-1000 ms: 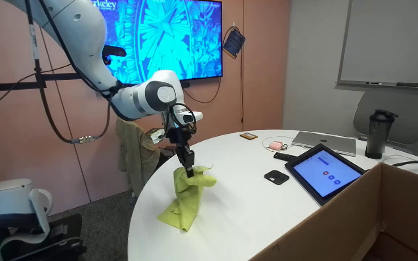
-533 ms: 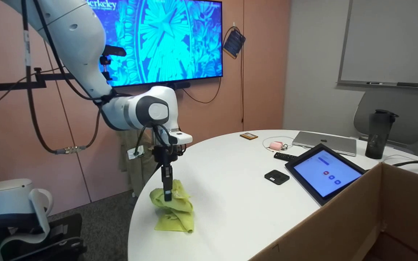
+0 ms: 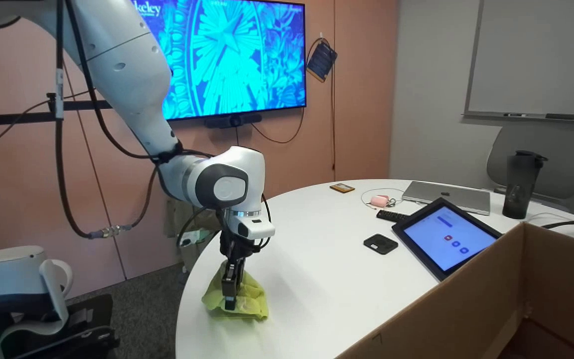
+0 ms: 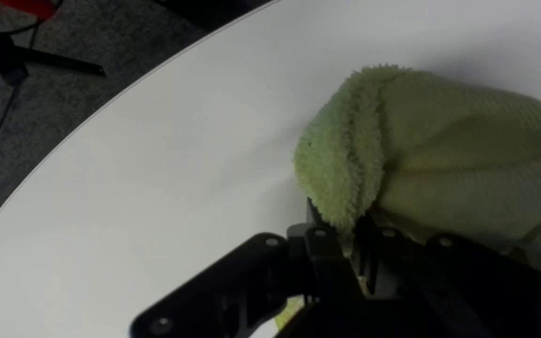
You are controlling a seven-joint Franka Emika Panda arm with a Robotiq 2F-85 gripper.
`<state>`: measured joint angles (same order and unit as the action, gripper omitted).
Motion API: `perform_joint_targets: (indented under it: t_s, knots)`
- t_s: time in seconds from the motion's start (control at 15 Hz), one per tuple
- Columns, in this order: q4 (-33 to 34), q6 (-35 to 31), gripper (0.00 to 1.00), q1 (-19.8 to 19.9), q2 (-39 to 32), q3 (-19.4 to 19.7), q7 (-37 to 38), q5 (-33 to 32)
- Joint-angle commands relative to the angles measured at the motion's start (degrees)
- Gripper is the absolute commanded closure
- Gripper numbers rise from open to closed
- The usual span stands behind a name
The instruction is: Put the black marker on the green towel, fold the towel twice and place it inside the box
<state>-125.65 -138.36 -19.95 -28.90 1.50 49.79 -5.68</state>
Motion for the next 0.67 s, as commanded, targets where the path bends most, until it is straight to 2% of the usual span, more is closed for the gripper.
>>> perform_joint_targets:
  t_s: [0.0, 0.13, 0.2, 0.33, 0.6]
  knots:
    - [4.3, -2.1, 0.84, 2.2, -4.9, -1.7, 0.5, 4.0]
    - [6.6, -2.2, 0.84, 2.3, -7.3, -1.3, 1.1, 5.3]
    - [7.8, -2.2, 0.63, 1.4, -8.6, -0.3, 2.2, 4.4]
    - [9.6, -1.4, 0.54, 1.4, -10.0, -0.1, 2.6, 4.5]
    - [9.4, -1.9, 0.23, 1.1, -8.7, 1.4, 4.4, 3.6]
